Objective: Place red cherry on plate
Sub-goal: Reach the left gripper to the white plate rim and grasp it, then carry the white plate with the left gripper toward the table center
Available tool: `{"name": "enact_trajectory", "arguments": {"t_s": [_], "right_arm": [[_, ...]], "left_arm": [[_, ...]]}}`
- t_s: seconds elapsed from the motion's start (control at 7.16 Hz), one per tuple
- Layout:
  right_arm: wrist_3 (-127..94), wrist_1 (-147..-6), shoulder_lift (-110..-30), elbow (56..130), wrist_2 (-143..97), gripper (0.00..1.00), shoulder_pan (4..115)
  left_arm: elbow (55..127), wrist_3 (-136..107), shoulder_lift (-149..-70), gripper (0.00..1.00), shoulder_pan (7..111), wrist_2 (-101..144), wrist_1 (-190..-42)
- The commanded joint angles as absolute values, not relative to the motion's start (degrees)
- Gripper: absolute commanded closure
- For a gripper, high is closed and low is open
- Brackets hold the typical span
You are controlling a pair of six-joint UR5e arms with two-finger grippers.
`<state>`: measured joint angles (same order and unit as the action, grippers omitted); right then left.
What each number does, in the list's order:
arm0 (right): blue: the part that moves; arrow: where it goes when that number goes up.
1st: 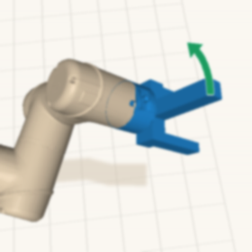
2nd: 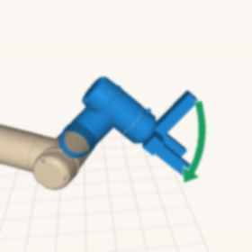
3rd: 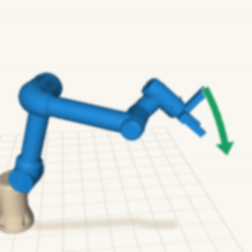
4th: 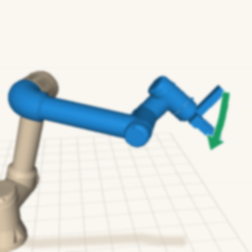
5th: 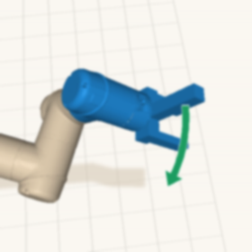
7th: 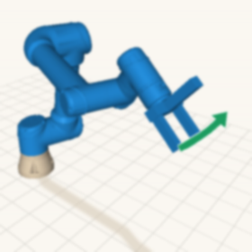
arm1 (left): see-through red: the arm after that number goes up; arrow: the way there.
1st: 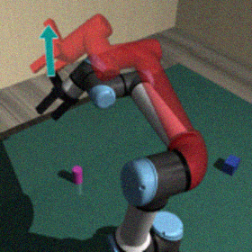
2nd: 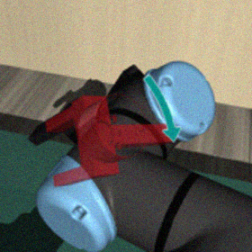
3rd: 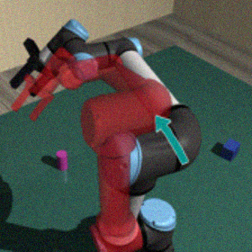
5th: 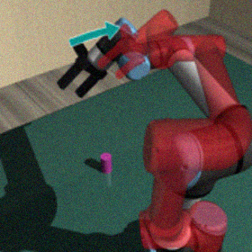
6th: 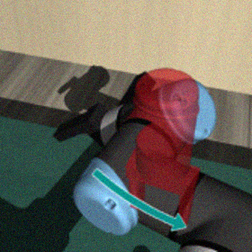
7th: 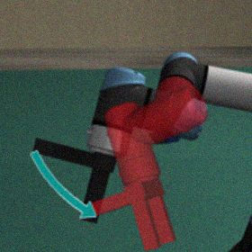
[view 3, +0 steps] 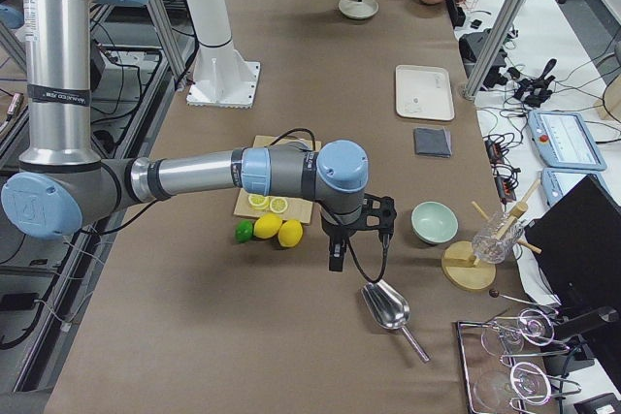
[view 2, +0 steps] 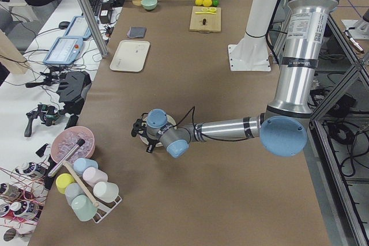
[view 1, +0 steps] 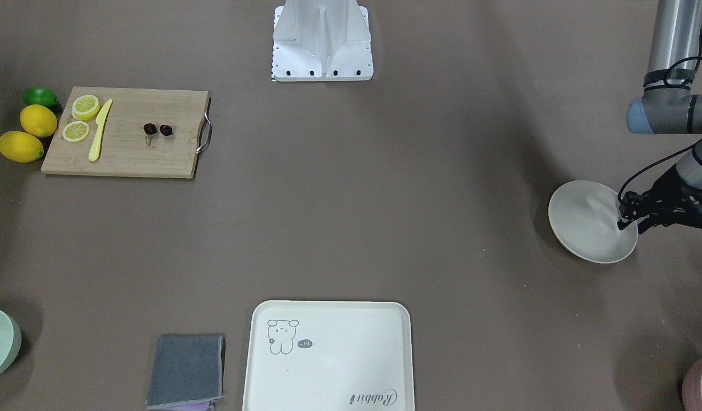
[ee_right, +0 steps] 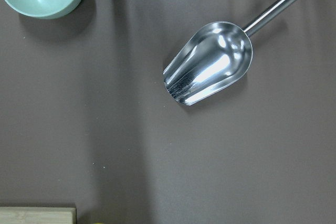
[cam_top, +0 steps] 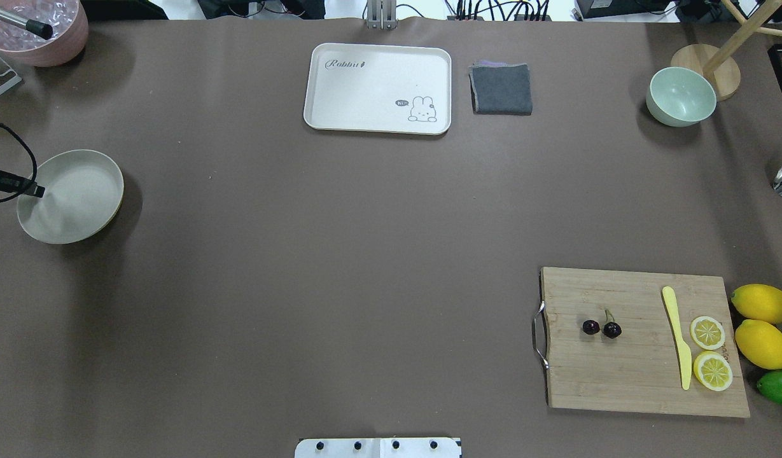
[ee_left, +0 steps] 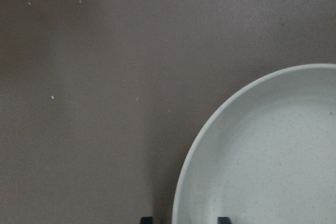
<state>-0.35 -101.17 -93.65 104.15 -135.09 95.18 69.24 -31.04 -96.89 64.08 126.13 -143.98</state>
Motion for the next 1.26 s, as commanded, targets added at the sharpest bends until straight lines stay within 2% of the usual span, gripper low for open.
{"name": "enact_trajectory", "arguments": {"t_s": [0.0, 0.28, 0.7, 0.98, 1.12], "right_arm": [[-0.44, -101.16, -93.60, 104.24, -135.09, 0.00, 95.19], [-0.35, -101.16, -93.60, 104.24, -135.18, 0.00, 95.19], [-0.35, -98.63, -93.78, 103.63, -135.26, 0.00, 95.19], [-0.35, -98.53, -93.60, 103.54, -135.26, 0.00, 95.10], [-0.18, -98.35, -93.60, 103.62, -137.53, 0.00, 95.01]], "left_arm": [[69.26, -31.29, -97.29, 1.00, 64.16, 126.39, -143.88], [69.43, -31.55, -97.56, 1.00, 65.29, 127.78, -143.62], [71.96, -31.11, -103.52, 1.00, 75.74, 143.59, -128.80], [73.74, -32.34, -106.85, 1.00, 75.50, 145.01, -124.56], [75.13, -40.87, -108.88, 1.00, 74.11, 145.02, -125.59]]}}
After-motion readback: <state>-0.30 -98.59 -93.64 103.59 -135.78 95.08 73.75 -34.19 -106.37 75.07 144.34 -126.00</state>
